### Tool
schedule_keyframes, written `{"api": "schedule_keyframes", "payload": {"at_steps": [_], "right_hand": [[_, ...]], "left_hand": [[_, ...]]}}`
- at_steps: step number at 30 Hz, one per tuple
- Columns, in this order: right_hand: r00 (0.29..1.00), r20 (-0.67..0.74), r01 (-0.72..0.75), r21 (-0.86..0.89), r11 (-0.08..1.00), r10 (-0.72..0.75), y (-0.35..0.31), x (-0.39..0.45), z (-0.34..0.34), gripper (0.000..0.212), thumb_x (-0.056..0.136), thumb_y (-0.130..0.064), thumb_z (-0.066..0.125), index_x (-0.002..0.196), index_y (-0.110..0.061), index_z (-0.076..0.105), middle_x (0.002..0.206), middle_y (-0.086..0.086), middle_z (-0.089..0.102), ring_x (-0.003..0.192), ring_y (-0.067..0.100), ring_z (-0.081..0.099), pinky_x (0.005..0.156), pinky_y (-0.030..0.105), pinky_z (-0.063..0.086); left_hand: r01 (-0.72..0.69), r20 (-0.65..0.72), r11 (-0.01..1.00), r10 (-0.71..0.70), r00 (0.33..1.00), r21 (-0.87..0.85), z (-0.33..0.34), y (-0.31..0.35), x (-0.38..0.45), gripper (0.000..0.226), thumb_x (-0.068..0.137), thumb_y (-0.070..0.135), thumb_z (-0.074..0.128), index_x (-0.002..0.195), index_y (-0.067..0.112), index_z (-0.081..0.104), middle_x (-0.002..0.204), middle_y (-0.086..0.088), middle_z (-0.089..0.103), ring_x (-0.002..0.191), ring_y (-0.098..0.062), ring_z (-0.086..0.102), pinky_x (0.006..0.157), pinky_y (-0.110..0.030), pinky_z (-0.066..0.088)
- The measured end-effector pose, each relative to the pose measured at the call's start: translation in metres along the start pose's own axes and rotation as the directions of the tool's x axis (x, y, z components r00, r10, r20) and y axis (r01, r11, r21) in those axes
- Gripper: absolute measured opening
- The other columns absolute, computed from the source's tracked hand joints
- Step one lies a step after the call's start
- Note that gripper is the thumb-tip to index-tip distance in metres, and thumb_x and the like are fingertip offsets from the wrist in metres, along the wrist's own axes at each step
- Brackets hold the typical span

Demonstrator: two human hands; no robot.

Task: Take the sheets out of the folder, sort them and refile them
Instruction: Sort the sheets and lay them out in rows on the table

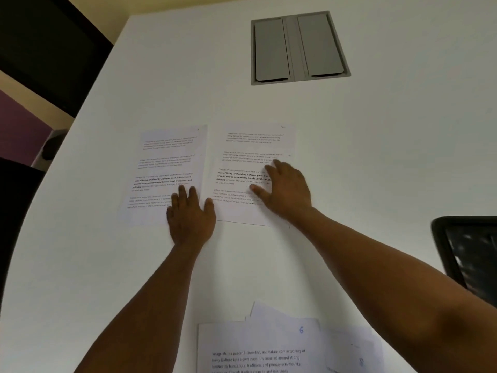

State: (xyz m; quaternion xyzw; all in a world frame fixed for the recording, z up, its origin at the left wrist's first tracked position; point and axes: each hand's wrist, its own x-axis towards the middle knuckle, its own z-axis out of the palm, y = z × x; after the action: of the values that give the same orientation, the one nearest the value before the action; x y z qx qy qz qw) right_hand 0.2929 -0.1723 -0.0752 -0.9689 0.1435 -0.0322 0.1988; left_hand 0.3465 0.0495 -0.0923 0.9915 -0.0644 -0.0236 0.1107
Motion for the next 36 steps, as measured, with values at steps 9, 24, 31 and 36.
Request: {"api": "schedule_keyframes", "payload": {"at_steps": [9,24,31,36], "right_hand": [[0.979,0.177,0.113,-0.08,0.99,-0.097,-0.01,0.0,0.019,0.086,0.091,-0.071,0.034,0.156,-0.018,0.013,0.164,0.003,0.0,0.151,0.02,-0.004,0.122,0.037,0.0],[0.98,0.072,0.186,-0.01,0.983,-0.185,-0.028,-0.003,0.011,0.075,0.096,-0.065,0.03,0.155,-0.021,0.019,0.164,0.001,0.006,0.151,0.016,0.001,0.122,0.035,0.001],[0.997,-0.049,0.072,0.115,0.991,-0.066,-0.012,-0.123,-0.018,0.066,0.096,-0.06,0.035,0.14,-0.015,0.049,0.152,0.006,0.041,0.144,0.022,0.031,0.121,0.039,0.018],[0.989,-0.109,-0.085,0.166,0.982,0.104,0.01,-0.258,-0.029,0.052,0.096,-0.05,0.043,0.126,-0.013,0.063,0.134,0.004,0.06,0.128,0.023,0.052,0.11,0.042,0.038]], "left_hand": [[-0.016,0.036,0.995,0.02,0.999,-0.1,-0.005,-0.035,0.014,0.056,0.102,0.042,0.029,0.151,0.015,0.025,0.161,-0.005,0.014,0.148,-0.024,0.009,0.12,-0.04,0.008],[-0.042,-0.016,0.986,0.04,0.999,-0.163,-0.012,-0.038,0.002,0.066,0.1,0.049,0.032,0.153,0.012,0.019,0.16,-0.006,0.015,0.149,-0.023,0.009,0.12,-0.039,0.007],[-0.2,-0.008,0.955,0.203,0.979,-0.22,-0.022,-0.009,-0.122,0.072,0.093,0.056,0.024,0.149,0.013,0.03,0.158,-0.002,0.021,0.148,-0.016,0.014,0.12,-0.031,0.006],[-0.273,0.062,0.93,0.297,0.953,-0.246,-0.024,-0.004,-0.244,0.064,0.093,0.048,0.035,0.147,0.014,0.036,0.158,-0.001,0.023,0.147,-0.014,0.014,0.12,-0.03,0.008]]}}
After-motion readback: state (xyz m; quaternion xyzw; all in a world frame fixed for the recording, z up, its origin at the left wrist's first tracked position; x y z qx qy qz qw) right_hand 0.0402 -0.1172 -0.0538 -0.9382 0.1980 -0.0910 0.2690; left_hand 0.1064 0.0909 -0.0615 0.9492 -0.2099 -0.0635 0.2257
